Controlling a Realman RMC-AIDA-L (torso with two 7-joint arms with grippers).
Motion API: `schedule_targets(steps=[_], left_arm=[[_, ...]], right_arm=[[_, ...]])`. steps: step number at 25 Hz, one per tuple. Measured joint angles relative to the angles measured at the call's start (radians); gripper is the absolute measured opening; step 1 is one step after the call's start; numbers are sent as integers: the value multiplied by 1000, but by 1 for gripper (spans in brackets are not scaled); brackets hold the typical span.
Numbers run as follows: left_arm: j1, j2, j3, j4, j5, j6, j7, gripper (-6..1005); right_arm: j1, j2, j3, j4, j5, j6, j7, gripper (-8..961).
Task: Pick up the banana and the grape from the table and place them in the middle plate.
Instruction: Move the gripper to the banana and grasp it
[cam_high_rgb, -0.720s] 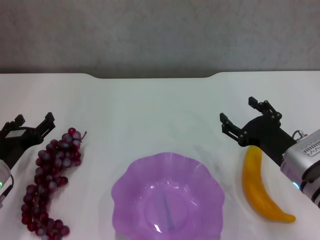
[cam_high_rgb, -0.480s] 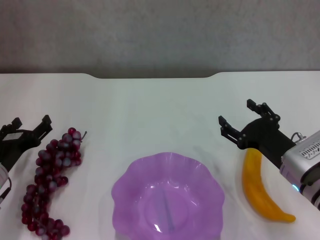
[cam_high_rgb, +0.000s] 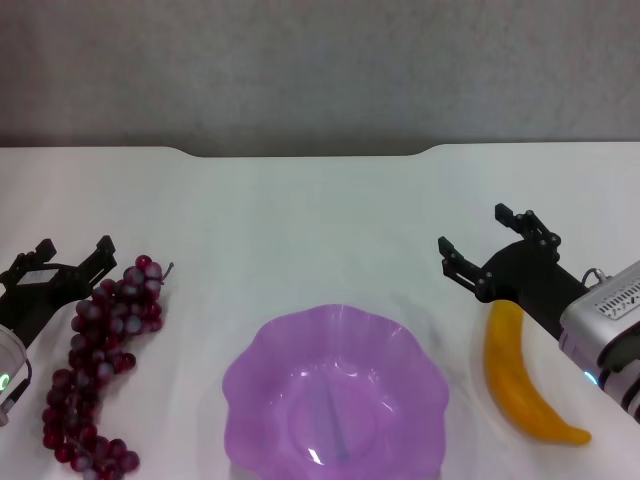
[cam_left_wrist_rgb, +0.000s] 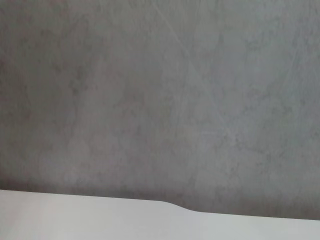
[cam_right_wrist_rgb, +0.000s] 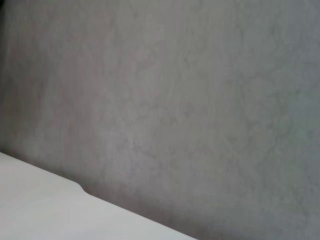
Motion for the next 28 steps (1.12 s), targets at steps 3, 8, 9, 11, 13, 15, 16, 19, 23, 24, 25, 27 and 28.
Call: schedule_targets(steps=[3,8,9,11,13,15,16,19,23,24,25,27,28], left_arm=[[-3,-1,0,-2,-1,5,1,891],[-8,-1,-1,-10,-4,8,1,891],[-8,-1,0,-10,-4,7,0,891],[-8,-1,1,-9,-4,7,-6,891],[-8,0,1,-9,-4,9,-8,891],[-12,1,1,-10,-4,13,-8,891],[-12,1,1,-11,-4,14,-8,891],[1,-1,1,-5,0,1,-10,891],[11,1,2,-6,2,-6,-12,892],[12,2,2,-9,2,-5,-11,892],[12,2,2,-11,2,-3,-9,892],[18,2,2,-10,2,-3,-7,892],[22,2,2,-8,2,-2,-8,892]], right_arm=[[9,-2,-1,1,-3,1,3,888],[10,1,-12,6,-5,3,0,886],[9,0,-12,7,-3,3,0,886],[8,-1,-12,7,-2,3,2,885],[7,-2,-10,6,-1,-1,3,884],[0,0,-8,2,-1,-5,3,883],[-5,0,-7,1,0,-5,4,882],[-9,1,-4,6,0,1,5,882],[-11,-13,10,60,-1,16,2,882],[-18,-15,21,73,-3,22,0,881],[-28,-18,40,83,-4,32,-3,881],[-40,-29,76,116,-7,76,-8,881],[-45,-46,90,156,-8,125,-8,881]])
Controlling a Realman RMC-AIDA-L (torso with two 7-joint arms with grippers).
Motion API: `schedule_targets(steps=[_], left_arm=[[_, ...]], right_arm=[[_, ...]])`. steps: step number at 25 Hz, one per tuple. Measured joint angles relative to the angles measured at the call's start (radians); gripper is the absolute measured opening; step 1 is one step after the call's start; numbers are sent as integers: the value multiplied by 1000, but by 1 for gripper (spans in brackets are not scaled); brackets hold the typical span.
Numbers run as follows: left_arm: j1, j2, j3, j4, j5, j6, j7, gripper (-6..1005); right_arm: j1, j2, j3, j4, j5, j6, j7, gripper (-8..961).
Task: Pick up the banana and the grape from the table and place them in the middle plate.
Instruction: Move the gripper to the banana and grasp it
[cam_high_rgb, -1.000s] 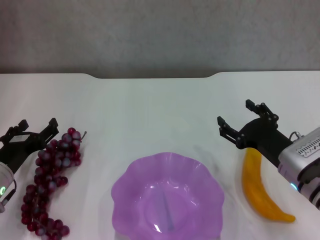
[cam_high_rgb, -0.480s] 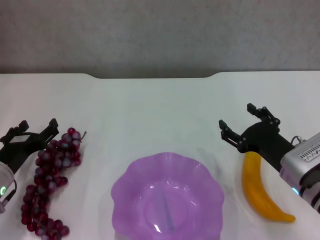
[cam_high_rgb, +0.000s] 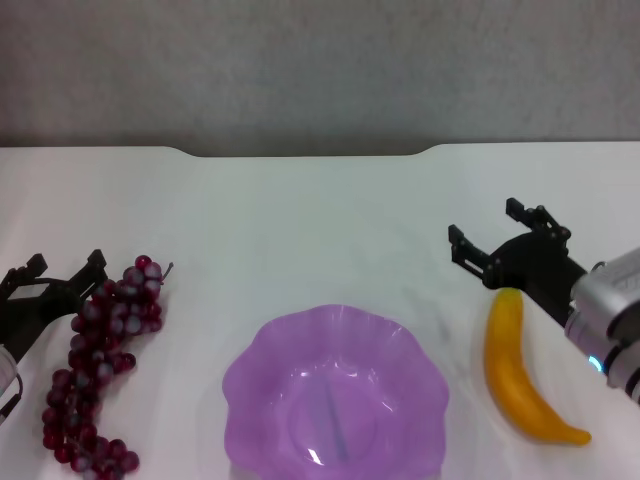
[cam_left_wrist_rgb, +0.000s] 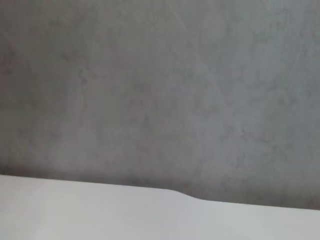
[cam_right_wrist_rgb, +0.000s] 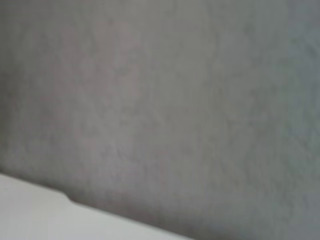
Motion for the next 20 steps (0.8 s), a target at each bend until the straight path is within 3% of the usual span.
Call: schedule_targets(steps=[1,3,4,6,7,9,13,14,15,20], left_arm=[[2,1,0,1,-1,1,-1,892],[5,2,-1,1,-3,4,-1,892],[7,3,-2,2,-5,4,2,892],[7,3,-4,3,-5,2,0,892],[7,3,-5,3,-5,2,-1,892],[8,4,-8,2,-6,5,-1,892],[11,5,-9,4,-7,5,1,892],[10,5,-9,4,-7,5,2,892],[10,5,-9,4,-7,6,4,892],[19,5,-10,7,-7,3,4,892]], right_arm=[[-7,-21,12,48,-1,52,-1,881],[-54,-90,65,209,-1,210,-22,881],[-78,-113,98,281,-2,278,-43,881],[-141,-138,202,419,-8,428,-124,881],[-170,-134,265,473,-13,507,-167,881],[-210,-103,400,555,-28,694,-256,881],[-225,8,674,719,-115,1141,-403,880],[-222,23,715,741,-139,1216,-410,880],[-217,33,749,759,-159,1284,-408,880],[-157,28,846,793,-187,1529,-342,879]])
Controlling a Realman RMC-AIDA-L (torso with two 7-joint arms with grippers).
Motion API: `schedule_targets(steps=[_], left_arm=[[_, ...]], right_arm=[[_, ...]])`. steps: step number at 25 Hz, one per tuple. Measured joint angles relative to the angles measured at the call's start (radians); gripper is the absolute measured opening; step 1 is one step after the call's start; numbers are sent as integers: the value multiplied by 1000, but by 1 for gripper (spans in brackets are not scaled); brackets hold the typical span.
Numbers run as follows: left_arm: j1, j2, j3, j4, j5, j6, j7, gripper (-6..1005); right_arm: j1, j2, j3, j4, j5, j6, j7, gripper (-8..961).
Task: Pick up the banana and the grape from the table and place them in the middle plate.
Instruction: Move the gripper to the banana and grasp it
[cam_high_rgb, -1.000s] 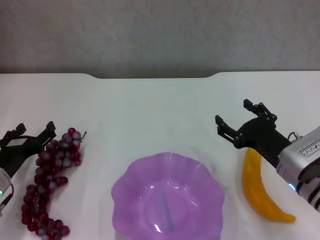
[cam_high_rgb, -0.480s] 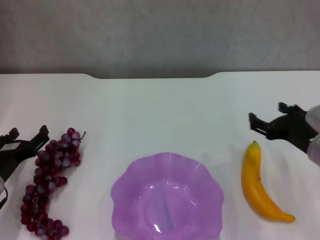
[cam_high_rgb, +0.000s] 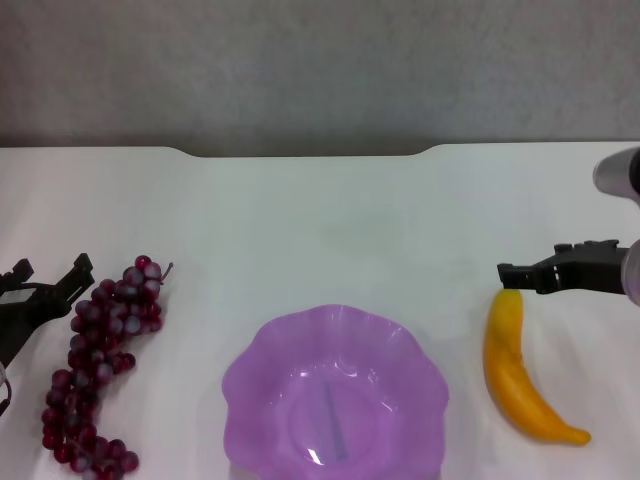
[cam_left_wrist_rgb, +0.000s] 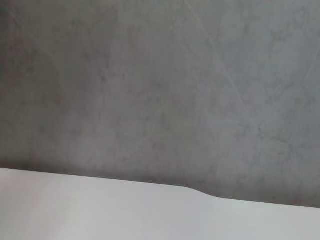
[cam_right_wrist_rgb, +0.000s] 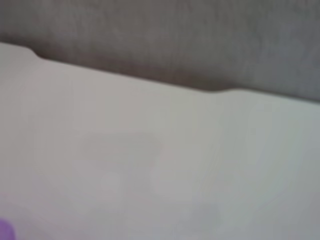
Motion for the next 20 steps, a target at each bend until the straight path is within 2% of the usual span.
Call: schedule_targets(steps=[1,5,13,20], left_arm=[[0,0,0,0,0,1,-1,892],[-4,1,0,0,0,3,1,892],[-9,-1,1,0,0,0,2,892],[-17,0,4,0,0,2,2,892]], right_arm=[[29,1,42,-2,-3,84,7,879],[62,1,64,-48,-13,124,23,877],[147,1,96,-258,-31,99,64,873],[149,7,64,-322,34,20,62,869]])
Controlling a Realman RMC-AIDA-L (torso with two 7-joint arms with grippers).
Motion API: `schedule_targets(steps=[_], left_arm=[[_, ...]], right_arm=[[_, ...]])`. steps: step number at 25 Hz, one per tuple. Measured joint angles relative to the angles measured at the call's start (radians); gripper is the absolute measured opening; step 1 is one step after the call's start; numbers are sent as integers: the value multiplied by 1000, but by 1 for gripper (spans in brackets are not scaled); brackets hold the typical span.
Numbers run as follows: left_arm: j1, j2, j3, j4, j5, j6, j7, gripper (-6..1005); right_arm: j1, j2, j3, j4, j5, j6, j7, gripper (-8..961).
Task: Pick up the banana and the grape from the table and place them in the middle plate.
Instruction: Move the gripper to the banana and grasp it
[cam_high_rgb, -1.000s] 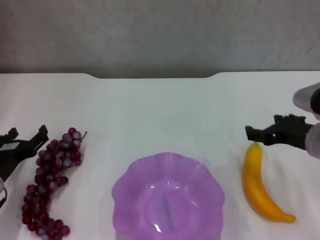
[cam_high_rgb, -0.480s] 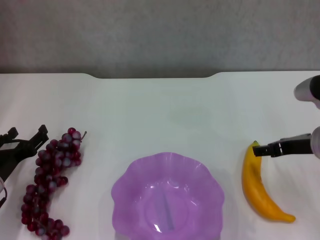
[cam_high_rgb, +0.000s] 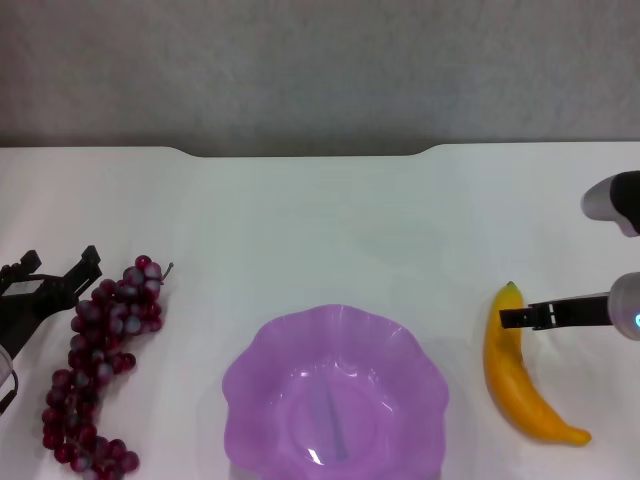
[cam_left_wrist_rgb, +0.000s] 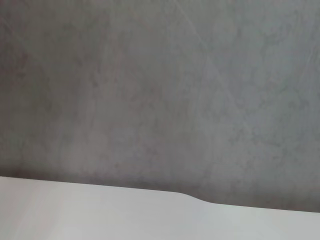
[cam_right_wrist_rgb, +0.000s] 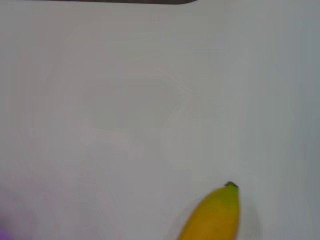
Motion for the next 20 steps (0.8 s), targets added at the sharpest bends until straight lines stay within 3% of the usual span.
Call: schedule_targets(steps=[14,20], left_arm=[[-4,0,3,0,2,-6,0,891],[-5,1,16,2,9,-22,-37,891]], right_arm=[[32,1,-77,-75,46,-56,1,862],[82,2,-130,-138,77,-72,-5,859]])
